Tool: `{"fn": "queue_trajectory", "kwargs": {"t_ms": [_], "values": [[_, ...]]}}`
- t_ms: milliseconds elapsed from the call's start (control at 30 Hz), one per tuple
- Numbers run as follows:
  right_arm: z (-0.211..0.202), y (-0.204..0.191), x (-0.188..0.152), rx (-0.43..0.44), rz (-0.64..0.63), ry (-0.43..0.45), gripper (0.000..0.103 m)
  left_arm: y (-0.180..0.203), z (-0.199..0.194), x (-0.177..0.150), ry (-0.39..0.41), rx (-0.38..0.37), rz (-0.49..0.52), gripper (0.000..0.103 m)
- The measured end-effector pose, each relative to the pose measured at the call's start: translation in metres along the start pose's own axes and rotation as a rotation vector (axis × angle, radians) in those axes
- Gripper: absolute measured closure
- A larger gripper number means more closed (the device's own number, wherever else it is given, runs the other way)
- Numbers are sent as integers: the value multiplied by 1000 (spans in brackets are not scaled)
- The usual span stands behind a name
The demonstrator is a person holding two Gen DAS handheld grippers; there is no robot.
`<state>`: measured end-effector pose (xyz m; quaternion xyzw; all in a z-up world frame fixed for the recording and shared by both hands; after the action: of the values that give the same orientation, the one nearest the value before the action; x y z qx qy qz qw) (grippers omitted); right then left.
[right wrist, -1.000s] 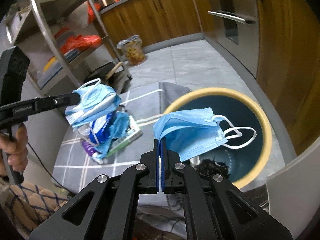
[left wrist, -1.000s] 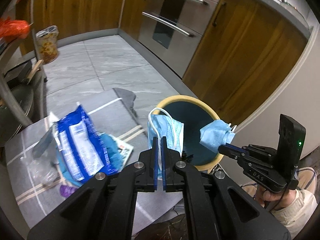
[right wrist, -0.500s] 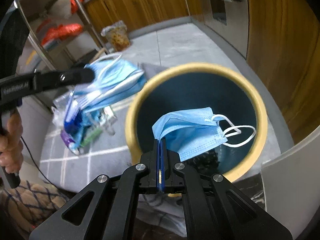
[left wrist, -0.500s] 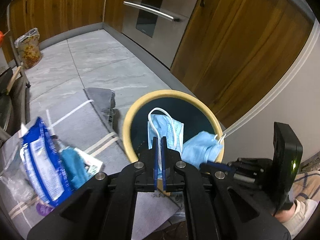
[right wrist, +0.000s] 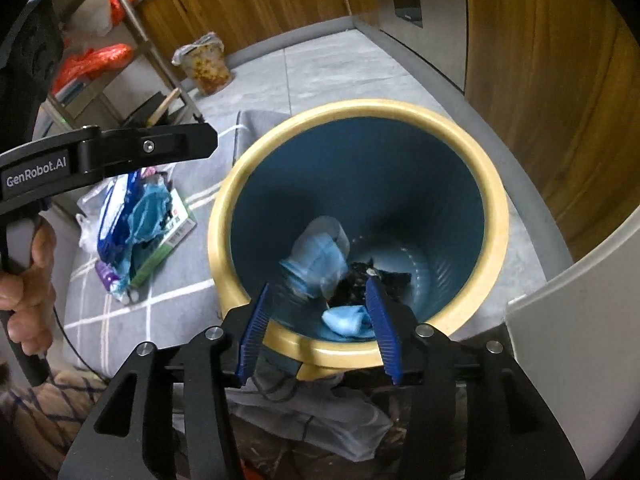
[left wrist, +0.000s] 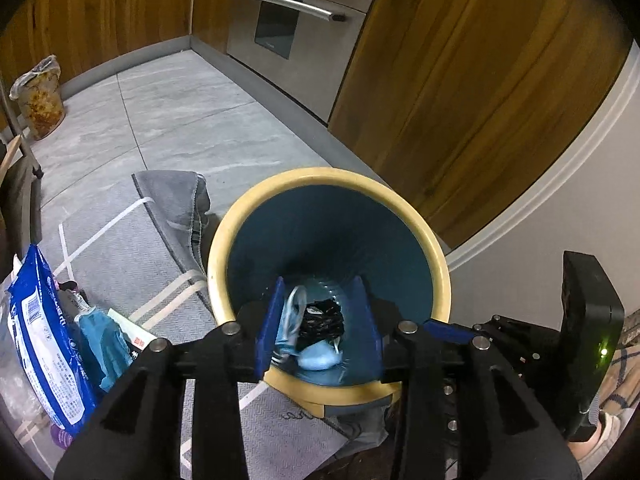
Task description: Collect trash
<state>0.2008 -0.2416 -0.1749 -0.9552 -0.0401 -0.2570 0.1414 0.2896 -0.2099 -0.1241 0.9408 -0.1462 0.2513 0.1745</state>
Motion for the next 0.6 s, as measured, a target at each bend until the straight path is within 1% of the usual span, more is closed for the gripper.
{"fn": "queue_trajectory", "kwargs": {"t_ms": [133,200,267,300,400,467,533,600], "values": [[-4,-6,5,10,-8,16,50,-2,-11,1,16,10,-2,61],[-6,-9,7,15,-8,24,48,-6,-19,3,31,13,-8,50],[-8,-12,9,21,-7,33,45,-10,-26,4,44,22,-14,44],[-9,-15,10,25,-8,39,44,-12,-30,4,48,29,-18,38],[-12,-23,13,40,-16,51,41,-18,-41,4,66,40,-23,30],[-12,-28,14,47,-21,54,39,-26,-50,2,75,60,-23,26],[-11,-35,15,58,-28,52,39,-35,-57,0,84,76,-28,25],[-11,-39,17,64,-33,51,37,-43,-63,-1,88,87,-36,21]]}}
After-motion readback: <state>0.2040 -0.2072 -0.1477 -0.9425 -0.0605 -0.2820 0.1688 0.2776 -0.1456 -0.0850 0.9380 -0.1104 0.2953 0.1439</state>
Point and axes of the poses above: each gripper's, at about its wrist camera, not at the fingertips, and z roughly the way its jaws point, y to its right, x to its top, the point moved 9 cm from there along z, roughly the way its jaws point, and after that the axes turned 2 degrees about -z, right-handed, at the moved point
